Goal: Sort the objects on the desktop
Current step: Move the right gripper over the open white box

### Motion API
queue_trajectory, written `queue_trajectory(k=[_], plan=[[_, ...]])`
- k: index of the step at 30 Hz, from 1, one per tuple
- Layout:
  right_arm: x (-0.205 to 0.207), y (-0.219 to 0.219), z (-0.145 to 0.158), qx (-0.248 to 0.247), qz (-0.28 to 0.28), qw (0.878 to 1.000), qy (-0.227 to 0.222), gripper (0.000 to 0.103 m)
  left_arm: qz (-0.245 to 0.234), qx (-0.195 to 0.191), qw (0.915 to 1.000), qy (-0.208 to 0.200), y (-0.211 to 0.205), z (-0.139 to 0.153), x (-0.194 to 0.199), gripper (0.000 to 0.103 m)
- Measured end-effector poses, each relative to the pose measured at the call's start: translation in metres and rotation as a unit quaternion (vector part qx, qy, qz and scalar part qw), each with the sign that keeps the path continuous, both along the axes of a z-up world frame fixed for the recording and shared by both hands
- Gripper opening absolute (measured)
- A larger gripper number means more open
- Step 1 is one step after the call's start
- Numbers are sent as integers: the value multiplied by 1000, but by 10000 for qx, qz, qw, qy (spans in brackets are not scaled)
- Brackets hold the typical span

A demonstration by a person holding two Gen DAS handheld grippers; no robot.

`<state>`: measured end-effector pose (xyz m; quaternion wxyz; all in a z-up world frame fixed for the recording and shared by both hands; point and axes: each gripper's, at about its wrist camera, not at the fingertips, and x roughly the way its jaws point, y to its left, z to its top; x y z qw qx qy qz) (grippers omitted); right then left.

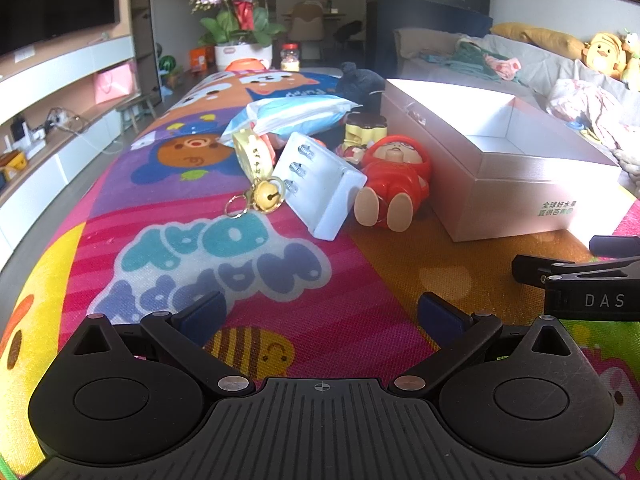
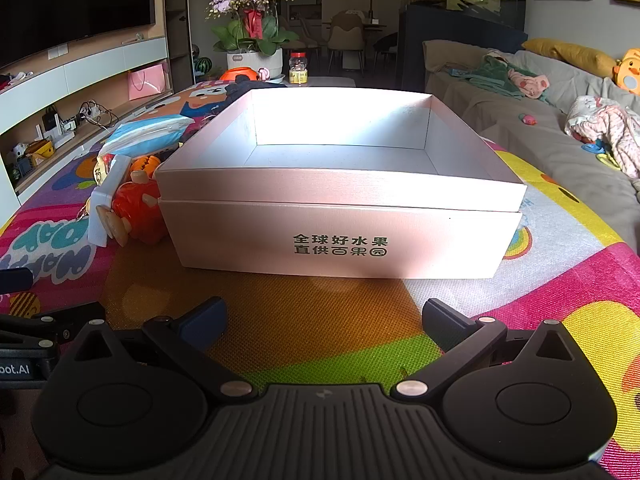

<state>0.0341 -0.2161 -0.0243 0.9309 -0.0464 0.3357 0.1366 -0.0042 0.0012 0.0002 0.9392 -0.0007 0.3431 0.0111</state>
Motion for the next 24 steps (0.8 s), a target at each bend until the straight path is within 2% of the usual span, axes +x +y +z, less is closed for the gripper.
queue_trajectory(k=[7,13,20,24], plan=[[3,3,-1,-30,16,10000,66,103,9,4,10000,0,0,0,0,103],[11,1,3,-103,242,9988,417,103,14,1,10000,5,0,0,0,103],[10,1,3,-113,275,9986,448,103,-39,3,9999,128,-1,-1,5,103],[4,-8,14,51,785,9960,425,103,-88,16,9999,136,0,-1,6,103]])
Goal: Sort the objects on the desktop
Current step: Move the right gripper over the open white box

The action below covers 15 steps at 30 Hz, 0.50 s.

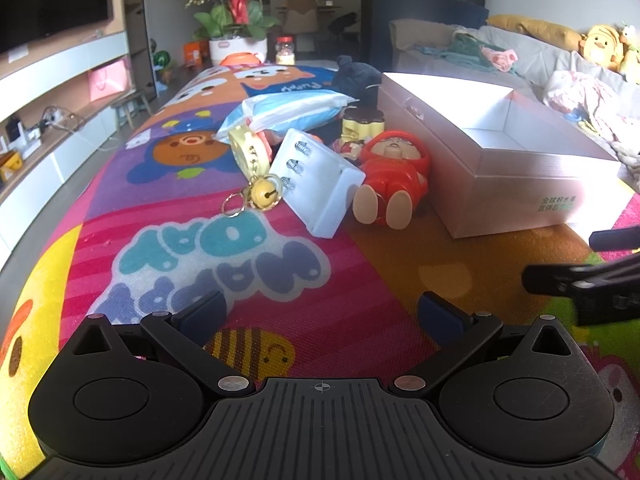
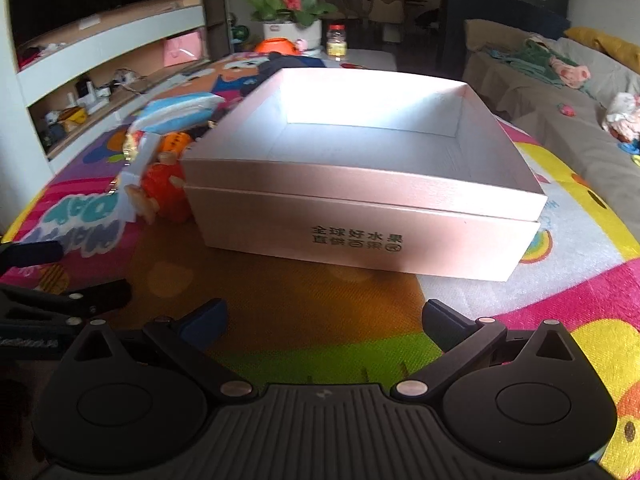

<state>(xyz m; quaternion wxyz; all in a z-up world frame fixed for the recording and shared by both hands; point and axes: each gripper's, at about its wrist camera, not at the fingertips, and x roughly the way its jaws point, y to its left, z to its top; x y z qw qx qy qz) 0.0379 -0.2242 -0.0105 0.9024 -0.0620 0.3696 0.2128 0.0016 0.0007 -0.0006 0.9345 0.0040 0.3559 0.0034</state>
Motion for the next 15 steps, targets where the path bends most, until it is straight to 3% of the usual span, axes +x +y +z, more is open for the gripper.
queue_trajectory(k=[4,6,8,11,15], plan=[[-17,-24,39,181,-207,9923,-1205,103,-69,-63,10000,-14,3,1,0,103],[-6,-33,55,219,-502,9875,-1478,103,-194,-126,9997,-72,3,3,1,103],[24,-40,63,229,-864,9872,-1319,103,-355,-33,9989,-304,2,8,2,103],[72,-46,55,277,-1277,9877,-864,103,-367,439,9951,-806,-2,18,3,103],[108,-35,37,684,-1091,9916,-130,103,-376,606,9912,-1113,11,32,5,103]])
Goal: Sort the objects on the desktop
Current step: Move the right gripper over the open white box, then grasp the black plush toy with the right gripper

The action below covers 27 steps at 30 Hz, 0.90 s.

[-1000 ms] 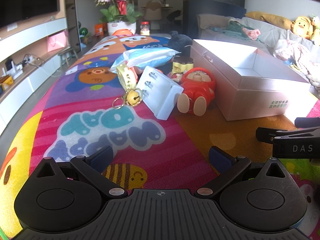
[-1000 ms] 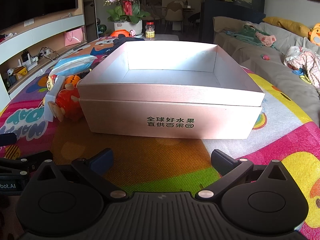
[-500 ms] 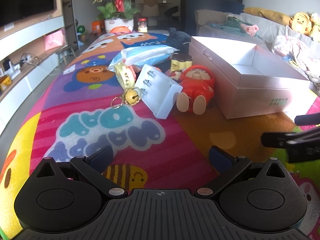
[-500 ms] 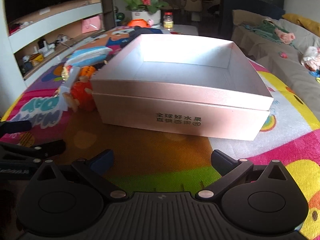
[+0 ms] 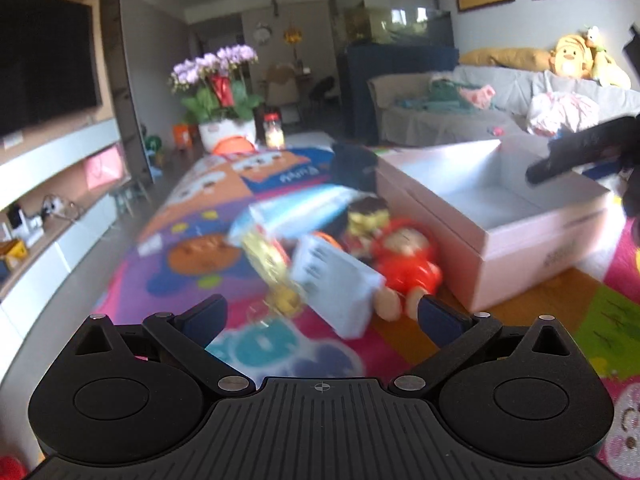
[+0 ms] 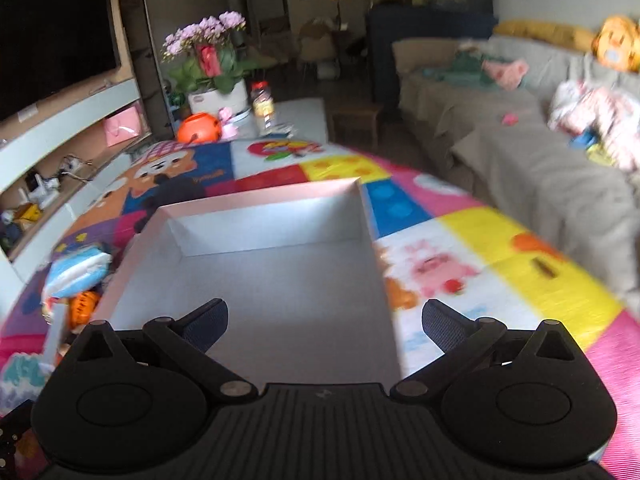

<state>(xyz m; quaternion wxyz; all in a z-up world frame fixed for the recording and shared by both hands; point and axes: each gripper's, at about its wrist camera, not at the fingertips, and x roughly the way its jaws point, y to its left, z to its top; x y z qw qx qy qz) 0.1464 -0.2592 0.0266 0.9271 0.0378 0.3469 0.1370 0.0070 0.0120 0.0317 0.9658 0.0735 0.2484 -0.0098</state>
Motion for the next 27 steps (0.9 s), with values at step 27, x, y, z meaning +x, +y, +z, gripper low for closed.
queue_trajectory(k=[27], plan=[[-21,107,73,-325,1564,9849,-663,94,34,-253,9997,-40,20,-8,17,103]])
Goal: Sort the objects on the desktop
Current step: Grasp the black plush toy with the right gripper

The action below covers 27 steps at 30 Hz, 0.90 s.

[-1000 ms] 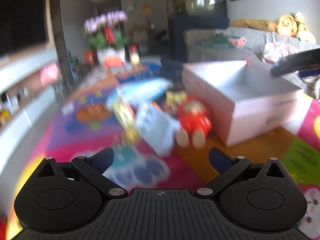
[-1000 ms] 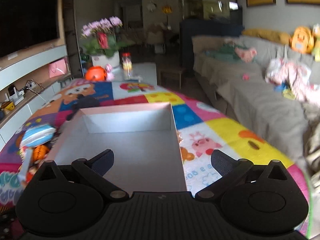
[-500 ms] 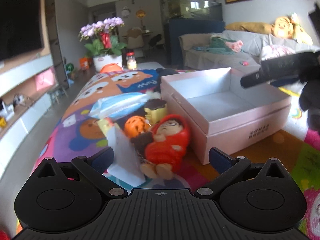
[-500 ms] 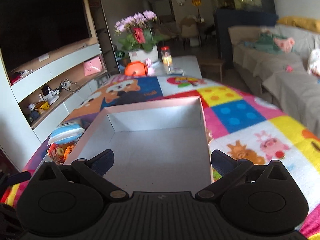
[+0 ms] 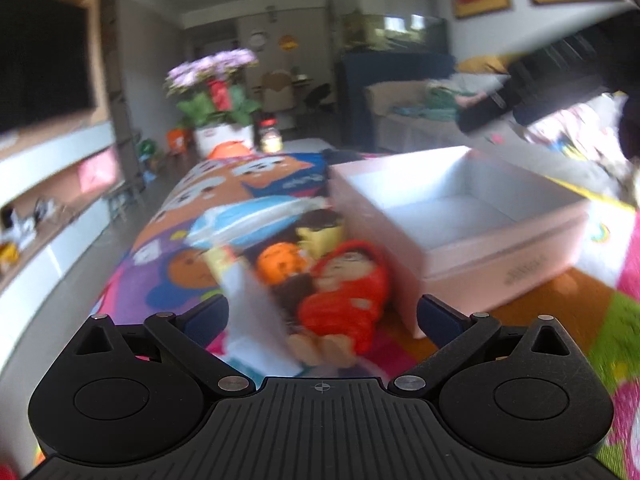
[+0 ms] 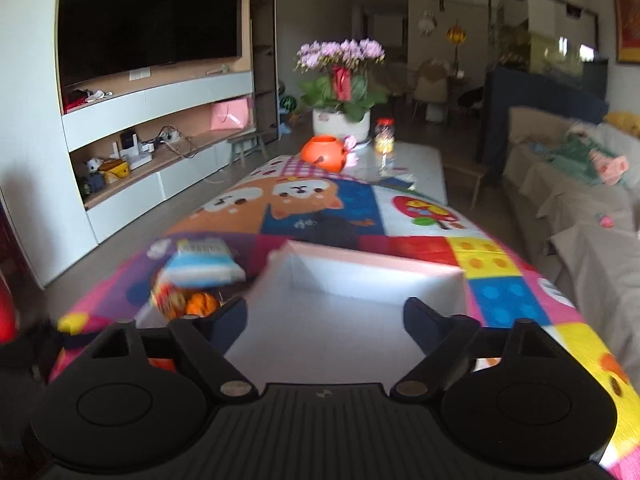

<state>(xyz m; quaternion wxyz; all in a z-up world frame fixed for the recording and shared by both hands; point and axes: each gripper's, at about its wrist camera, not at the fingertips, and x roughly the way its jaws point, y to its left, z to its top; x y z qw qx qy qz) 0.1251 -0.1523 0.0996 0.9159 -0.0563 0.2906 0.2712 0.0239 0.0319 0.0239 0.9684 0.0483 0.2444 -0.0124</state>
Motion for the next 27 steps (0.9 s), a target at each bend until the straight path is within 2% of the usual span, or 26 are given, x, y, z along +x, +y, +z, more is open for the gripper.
queue_trajectory(k=[3,7,9,11,13,14,16,19,21,23,25,27], plan=[[65,40,7,-44,-286,9976,623,100,359,-518,9980,70,28,3,-1,103],[151,90,-16,-335,-775,9905,1084,101,745,-1150,9905,-82,67,9,-6,103],[184,112,-38,-599,-1102,9847,1208,101,882,-1215,9885,-188,80,12,-9,103],[208,125,-58,-814,-1180,9765,1609,100,929,-1178,9883,-291,90,16,-12,103],[223,131,-75,-850,-1184,9681,2036,85,979,-1222,9869,-382,96,19,-14,103],[226,132,-81,-796,-1082,9650,2251,67,984,-1275,9861,-407,99,20,-14,103],[216,127,-73,-619,-1129,9697,2075,67,955,-1360,9851,-443,101,20,-16,103],[180,106,-30,33,-791,9860,1469,66,828,-1381,9860,-426,97,19,-18,103],[134,83,7,376,-341,9935,1022,66,640,-1347,9880,-413,89,19,-21,103],[84,57,33,576,110,9958,707,66,375,-1258,9904,-421,77,20,-25,103],[33,28,48,626,533,9953,514,66,99,-1097,9930,-422,59,20,-26,103],[-11,-2,47,586,782,9942,447,66,-171,-828,9956,-396,40,20,-25,103]])
